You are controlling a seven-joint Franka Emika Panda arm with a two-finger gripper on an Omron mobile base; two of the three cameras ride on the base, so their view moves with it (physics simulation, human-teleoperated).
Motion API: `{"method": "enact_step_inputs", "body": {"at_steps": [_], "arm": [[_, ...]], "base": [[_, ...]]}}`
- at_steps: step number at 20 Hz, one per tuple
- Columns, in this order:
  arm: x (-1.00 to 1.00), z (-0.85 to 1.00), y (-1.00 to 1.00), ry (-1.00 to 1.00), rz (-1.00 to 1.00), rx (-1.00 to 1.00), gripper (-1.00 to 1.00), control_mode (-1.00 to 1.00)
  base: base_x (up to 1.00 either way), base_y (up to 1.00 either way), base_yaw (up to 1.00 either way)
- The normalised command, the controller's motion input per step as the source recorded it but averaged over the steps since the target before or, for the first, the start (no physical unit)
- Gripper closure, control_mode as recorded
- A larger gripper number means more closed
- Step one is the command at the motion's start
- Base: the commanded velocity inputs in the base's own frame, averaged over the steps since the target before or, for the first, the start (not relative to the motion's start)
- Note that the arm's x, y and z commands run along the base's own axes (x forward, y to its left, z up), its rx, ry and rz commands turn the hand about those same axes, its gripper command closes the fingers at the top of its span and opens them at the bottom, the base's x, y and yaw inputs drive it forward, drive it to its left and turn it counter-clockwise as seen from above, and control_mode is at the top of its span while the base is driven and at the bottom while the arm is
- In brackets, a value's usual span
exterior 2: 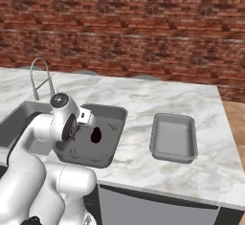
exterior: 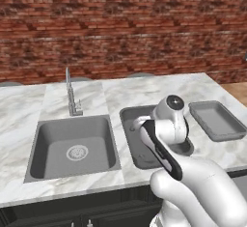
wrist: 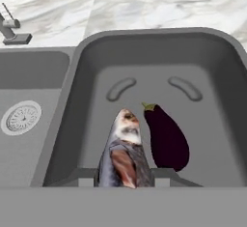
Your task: Place one eggplant and one fish in each tupperware on the nearby counter, to pack two identical lunches.
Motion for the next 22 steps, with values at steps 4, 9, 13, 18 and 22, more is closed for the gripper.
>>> {"method": "enact_step_inputs", "body": {"at_steps": [4, 9, 13, 18, 22], "arm": [[0.4, -0.42, 0.08, 0.0, 0.0, 0.0, 1.0, -1.0], [0.43, -0.37, 0.09, 0.0, 0.0, 0.0, 1.0, -1.0], [0.32, -0.45, 0.0, 0.0, 0.0, 0.0, 1.0, -1.0], [0.3, -0.46, 0.0, 0.0, 0.0, 0.0, 1.0, -1.0], [0.38, -0.38, 0.0, 0.0, 0.0, 0.0, 1.0, -1.0]], "base": [[0.0, 0.0, 0.0], [0.0, 0.0, 0.0], [0.0, 0.0, 0.0], [0.0, 0.0, 0.0], [0.0, 0.0, 0.0]]}}
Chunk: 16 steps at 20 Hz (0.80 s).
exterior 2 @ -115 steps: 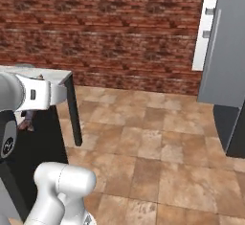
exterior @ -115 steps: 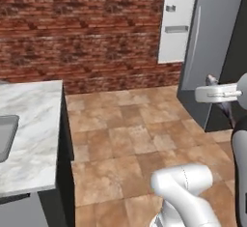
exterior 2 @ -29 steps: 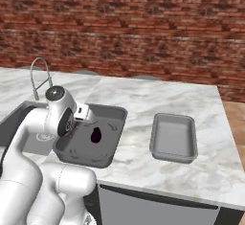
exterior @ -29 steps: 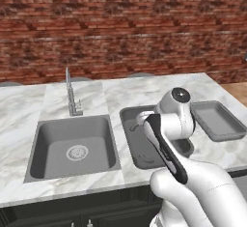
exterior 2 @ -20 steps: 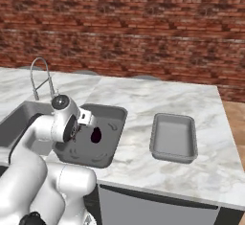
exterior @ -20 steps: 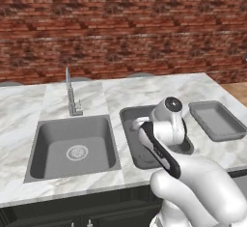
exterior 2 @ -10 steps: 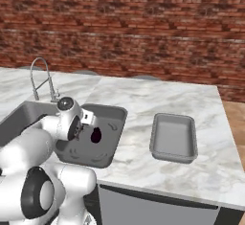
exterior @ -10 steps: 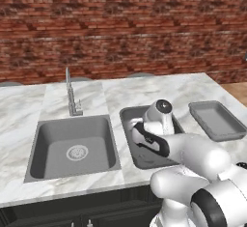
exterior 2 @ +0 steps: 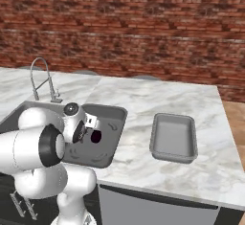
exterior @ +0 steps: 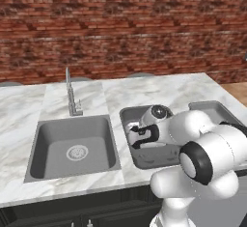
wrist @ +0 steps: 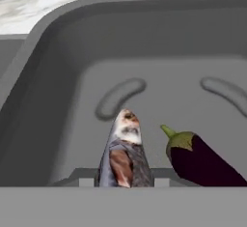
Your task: Place one eggplant and one fish in each tupperware on the nearby counter, to pack two identical lunches.
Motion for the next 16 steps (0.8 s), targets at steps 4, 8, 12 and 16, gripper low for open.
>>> {"method": "enact_step_inputs", "body": {"at_steps": [4, 8, 12, 16], "arm": [[0.51, -0.24, 0.0, 0.0, 0.0, 0.0, 1.0, -1.0], [0.67, -0.21, 0.0, 0.0, 0.0, 0.0, 1.0, -1.0], [0.19, -0.03, -0.03, 0.0, -0.01, 0.0, -1.0, -1.0], [-0.37, 0.03, -0.19, 0.0, -0.06, 0.0, -1.0, -1.0]], "base": [[0.0, 0.0, 0.0], [0.0, 0.0, 0.0], [0.0, 0.0, 0.0], [0.0, 0.0, 0.0]]}}
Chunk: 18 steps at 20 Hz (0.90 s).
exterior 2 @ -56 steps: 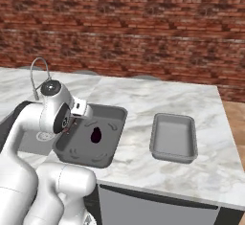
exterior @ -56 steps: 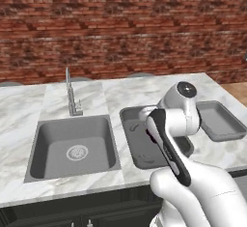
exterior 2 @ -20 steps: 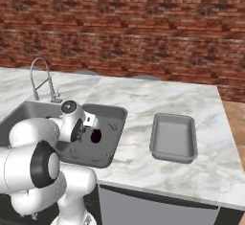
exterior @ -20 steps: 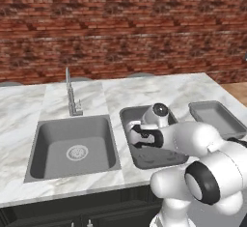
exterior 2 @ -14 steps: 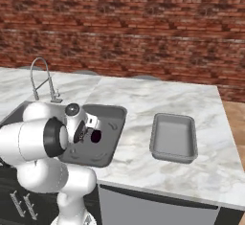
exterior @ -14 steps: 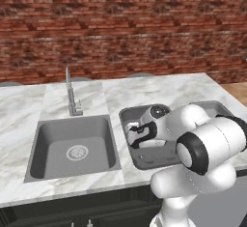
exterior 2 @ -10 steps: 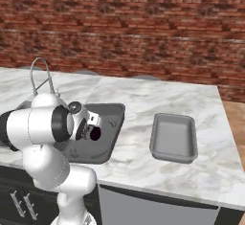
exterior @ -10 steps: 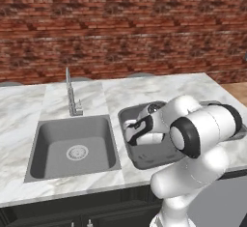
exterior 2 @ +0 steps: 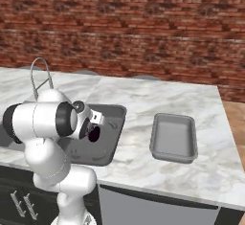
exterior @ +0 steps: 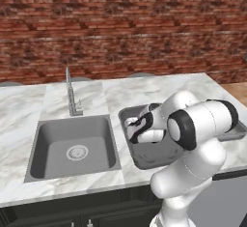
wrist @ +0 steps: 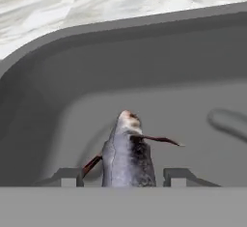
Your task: Place one eggplant and one fish in each tupperware on the nearby counter, to pack two identical lunches.
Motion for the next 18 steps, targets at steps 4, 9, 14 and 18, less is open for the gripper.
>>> {"method": "enact_step_inputs", "body": {"at_steps": [4, 9, 14, 18], "arm": [[-0.69, 0.27, -0.34, 0.06, -0.14, 0.0, -1.0, -1.0], [-0.51, 0.84, -0.39, 0.14, -0.17, 0.0, -1.0, -1.0], [-0.42, 1.0, -0.29, 0.05, -0.08, 0.0, -1.0, -1.0], [-0.78, 1.0, -0.06, 0.09, 0.0, 0.0, -1.0, -1.0]], "base": [[0.0, 0.0, 0.0], [0.0, 0.0, 0.0], [0.0, 0.0, 0.0], [0.0, 0.0, 0.0]]}}
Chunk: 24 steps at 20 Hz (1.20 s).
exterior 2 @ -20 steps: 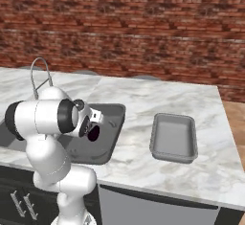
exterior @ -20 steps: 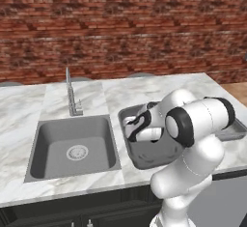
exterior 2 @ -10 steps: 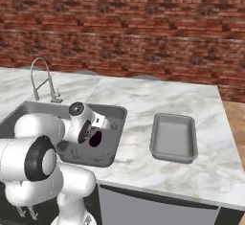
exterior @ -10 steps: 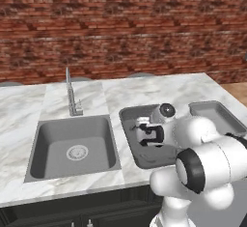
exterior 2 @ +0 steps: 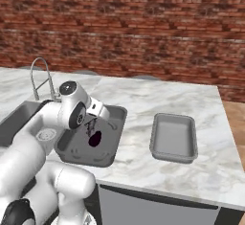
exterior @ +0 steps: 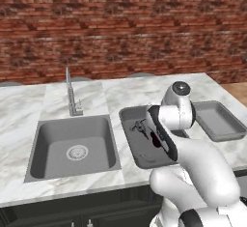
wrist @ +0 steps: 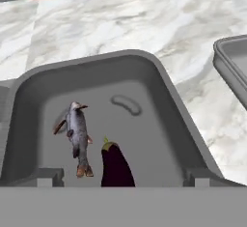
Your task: Place one eggplant and one fish in each tupperware on the nearby counter, to pack two identical lunches.
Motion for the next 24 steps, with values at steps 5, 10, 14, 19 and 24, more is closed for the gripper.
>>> {"method": "enact_step_inputs", "body": {"at_steps": [5, 10, 14, 19, 24], "arm": [[-1.0, 0.69, 0.0, 0.05, 0.1, -0.01, -1.0, -1.0], [-1.0, 0.29, 0.0, 0.0, 0.25, -0.02, -1.0, -1.0], [-1.0, 0.11, 0.0, -0.03, 0.27, -0.05, -1.0, -1.0], [-1.0, 0.03, 0.0, -0.01, 0.26, -0.08, -1.0, -1.0], [-0.4, 0.0, 0.0, 0.01, 0.07, -0.03, -1.0, 1.0]], "base": [[0.0, 0.0, 0.0], [0.0, 0.0, 0.0], [0.0, 0.0, 0.0], [0.0, 0.0, 0.0], [-0.6, -0.14, 0.03]]}}
